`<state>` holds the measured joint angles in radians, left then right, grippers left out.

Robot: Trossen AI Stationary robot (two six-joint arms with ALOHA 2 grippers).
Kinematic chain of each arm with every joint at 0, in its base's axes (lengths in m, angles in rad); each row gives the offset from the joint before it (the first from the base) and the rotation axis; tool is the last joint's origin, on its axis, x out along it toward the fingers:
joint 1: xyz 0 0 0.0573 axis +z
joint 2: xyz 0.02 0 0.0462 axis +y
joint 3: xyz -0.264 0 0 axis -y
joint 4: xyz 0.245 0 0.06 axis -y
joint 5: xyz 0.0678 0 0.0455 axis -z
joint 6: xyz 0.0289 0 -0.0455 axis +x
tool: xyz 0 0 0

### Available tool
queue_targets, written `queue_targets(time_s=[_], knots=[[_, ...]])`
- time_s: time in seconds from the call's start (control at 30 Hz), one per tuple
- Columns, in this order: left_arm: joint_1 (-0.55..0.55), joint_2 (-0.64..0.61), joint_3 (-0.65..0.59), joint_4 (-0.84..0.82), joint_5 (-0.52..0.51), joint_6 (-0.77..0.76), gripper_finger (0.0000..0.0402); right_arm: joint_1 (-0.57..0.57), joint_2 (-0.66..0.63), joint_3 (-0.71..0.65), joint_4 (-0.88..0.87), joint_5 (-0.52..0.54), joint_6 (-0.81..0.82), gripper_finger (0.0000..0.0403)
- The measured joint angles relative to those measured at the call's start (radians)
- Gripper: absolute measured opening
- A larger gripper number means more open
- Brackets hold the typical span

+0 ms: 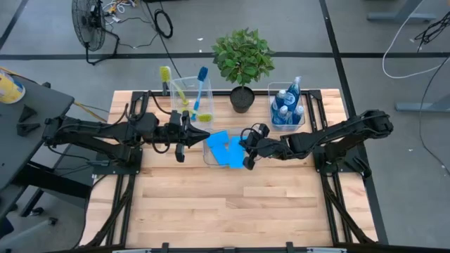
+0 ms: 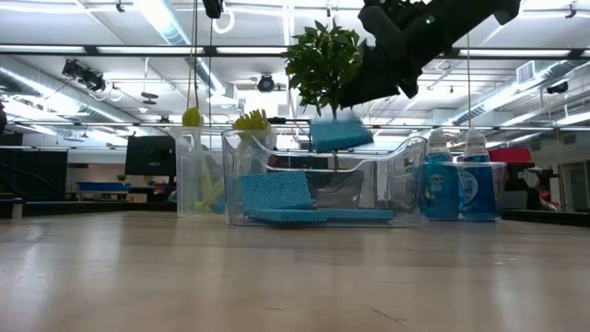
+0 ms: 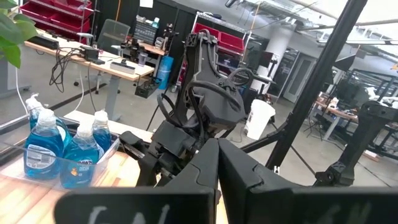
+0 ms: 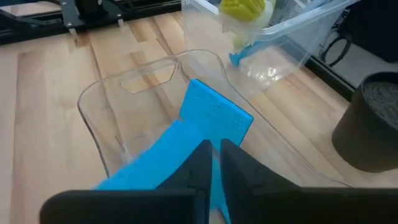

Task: Pick & Place Kitchen Sink Supplies
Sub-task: Put the blue sponge into the bottom transparent bin, then return to Home Position

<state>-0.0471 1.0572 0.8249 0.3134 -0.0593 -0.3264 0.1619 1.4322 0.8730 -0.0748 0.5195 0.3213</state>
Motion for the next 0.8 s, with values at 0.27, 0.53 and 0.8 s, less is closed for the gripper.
queue_targets(time_s=[0.27,0.53,0.8], knots=[[0.0,0.0,0.0,0.0,0.0,0.0,0.0014,0.0,0.0,0.0,0.0,0.001,0.014,0.0111],[0.0,0.0,0.0,-0.002,0.0,-0.001,0.0014,0.002,-0.012,-0.001,0.012,-0.168,-0.01,0.0151],[0.0,0.0,0.0,-0.004,0.0,-0.002,0.0014,0.003,-0.058,-0.001,0.036,-0.225,-0.046,0.0076]])
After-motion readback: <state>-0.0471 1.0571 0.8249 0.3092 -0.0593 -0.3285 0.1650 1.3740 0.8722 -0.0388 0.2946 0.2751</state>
